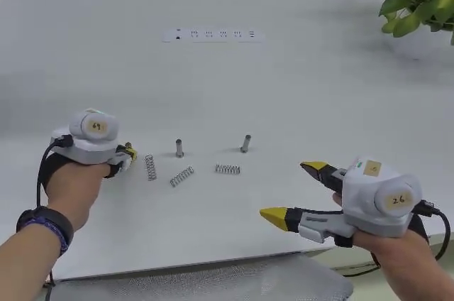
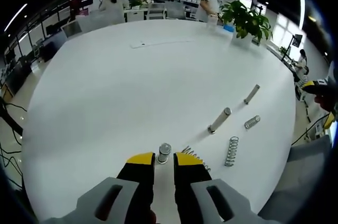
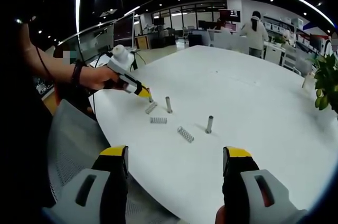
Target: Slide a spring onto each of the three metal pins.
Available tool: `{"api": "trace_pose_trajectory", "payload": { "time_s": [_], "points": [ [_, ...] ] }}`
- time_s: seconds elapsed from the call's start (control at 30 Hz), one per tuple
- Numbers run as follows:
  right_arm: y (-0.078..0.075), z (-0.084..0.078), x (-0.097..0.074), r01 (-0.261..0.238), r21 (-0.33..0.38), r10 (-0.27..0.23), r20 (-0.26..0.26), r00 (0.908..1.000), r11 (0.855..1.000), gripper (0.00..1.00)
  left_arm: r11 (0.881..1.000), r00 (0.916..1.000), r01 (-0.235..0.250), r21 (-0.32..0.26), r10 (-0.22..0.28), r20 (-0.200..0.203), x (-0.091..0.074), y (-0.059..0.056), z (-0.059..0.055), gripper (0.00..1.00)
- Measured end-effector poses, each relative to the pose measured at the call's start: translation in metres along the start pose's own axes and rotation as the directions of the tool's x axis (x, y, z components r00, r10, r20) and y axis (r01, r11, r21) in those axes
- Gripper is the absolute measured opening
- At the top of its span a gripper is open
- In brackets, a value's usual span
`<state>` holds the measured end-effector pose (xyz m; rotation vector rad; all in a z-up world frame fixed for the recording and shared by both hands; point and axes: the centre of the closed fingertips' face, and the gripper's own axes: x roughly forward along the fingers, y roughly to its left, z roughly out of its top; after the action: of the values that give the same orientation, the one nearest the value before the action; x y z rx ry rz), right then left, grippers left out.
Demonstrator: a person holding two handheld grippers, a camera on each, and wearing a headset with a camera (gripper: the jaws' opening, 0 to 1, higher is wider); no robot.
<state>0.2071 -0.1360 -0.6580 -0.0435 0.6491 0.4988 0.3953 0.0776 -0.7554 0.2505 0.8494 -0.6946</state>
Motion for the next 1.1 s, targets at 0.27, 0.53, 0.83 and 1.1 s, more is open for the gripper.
{"api": "trace_pose_trajectory", "payload": {
  "time_s": [0.27, 0.53, 0.83, 1.1],
  "points": [
    [-0.001, -0.004, 0.001, -0.003, 0.008, 0.003, -0.001, 1.0, 1.0, 0.72, 1.0, 0.9996, 0.017, -0.002, -0.017, -0.021, -0.004, 0.001, -0.011, 0.18],
    [-0.003, -0.001, 0.003, -0.011, 0.001, 0.011, 0.001, 0.9999, 1.0, 0.72, 0.999, 0.9989, 0.032, -0.014, -0.033, -0.033, -0.012, -0.002, -0.024, 0.24],
    [-0.002, 0.0, 0.005, -0.023, -0.011, 0.023, -0.003, 0.9997, 1.0, 0.72, 0.999, 0.9984, 0.039, -0.025, -0.04, -0.04, -0.022, -0.006, -0.038, 0.28],
    [0.002, -0.002, 0.006, -0.031, -0.014, 0.031, -0.006, 0.9995, 0.999, 0.72, 0.999, 0.9988, 0.036, -0.015, -0.037, -0.033, -0.036, -0.006, -0.045, 0.3]
  ]
}}
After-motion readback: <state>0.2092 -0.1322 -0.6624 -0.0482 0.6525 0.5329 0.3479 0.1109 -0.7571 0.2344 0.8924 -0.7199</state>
